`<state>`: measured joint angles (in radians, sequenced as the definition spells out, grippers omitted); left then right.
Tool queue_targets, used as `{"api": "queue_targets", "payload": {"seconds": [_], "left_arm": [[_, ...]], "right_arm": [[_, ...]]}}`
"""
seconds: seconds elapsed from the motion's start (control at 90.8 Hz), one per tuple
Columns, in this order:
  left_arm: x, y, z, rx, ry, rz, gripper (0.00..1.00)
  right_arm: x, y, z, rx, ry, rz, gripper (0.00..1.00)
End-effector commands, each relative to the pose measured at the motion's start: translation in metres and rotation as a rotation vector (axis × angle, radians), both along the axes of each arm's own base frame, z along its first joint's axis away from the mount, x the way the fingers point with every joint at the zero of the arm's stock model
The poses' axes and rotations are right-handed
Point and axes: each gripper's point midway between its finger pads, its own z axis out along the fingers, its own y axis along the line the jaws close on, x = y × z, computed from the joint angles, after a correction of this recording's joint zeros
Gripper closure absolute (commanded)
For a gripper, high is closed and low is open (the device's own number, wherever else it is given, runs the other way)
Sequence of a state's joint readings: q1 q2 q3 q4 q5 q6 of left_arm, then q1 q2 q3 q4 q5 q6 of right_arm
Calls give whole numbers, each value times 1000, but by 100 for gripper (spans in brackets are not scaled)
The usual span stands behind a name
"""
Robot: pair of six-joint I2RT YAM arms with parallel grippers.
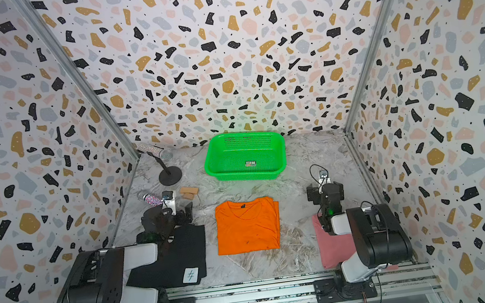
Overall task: Put the folded t-shirts into the basket
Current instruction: Pick up the T-shirt from the center of the board.
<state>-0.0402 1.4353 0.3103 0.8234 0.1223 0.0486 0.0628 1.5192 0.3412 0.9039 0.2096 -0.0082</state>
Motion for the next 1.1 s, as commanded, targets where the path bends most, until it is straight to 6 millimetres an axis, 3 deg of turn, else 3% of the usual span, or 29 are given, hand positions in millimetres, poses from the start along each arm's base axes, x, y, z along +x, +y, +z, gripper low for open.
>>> {"api": "queue_targets", "payload": {"seconds": [0.0,0.683,0.76,0.881,1.035,1.068,1.09], "left_arm": [[4,0,13,-5,-47,-2,0],[4,1,12,7,-40,6,0],[3,0,12,12,-40,5,0],[3,0,12,13,-40,3,0],[2,-16,22,9,-43,-96,0],[4,-22,25,11,-26,-135,0],[4,-26,27,6,-6,-161,0]], "right_arm": [[1,-1,2,-3,-4,2,0],[0,-1,2,-4,-6,0,0],[-2,-3,9,-2,-27,-15,0],[-11,-8,37,12,-5,-45,0],[-22,-12,106,180,-8,-141,0],[-30,-19,110,231,14,-216,0],[-33,-25,123,287,-6,-277,0]]}}
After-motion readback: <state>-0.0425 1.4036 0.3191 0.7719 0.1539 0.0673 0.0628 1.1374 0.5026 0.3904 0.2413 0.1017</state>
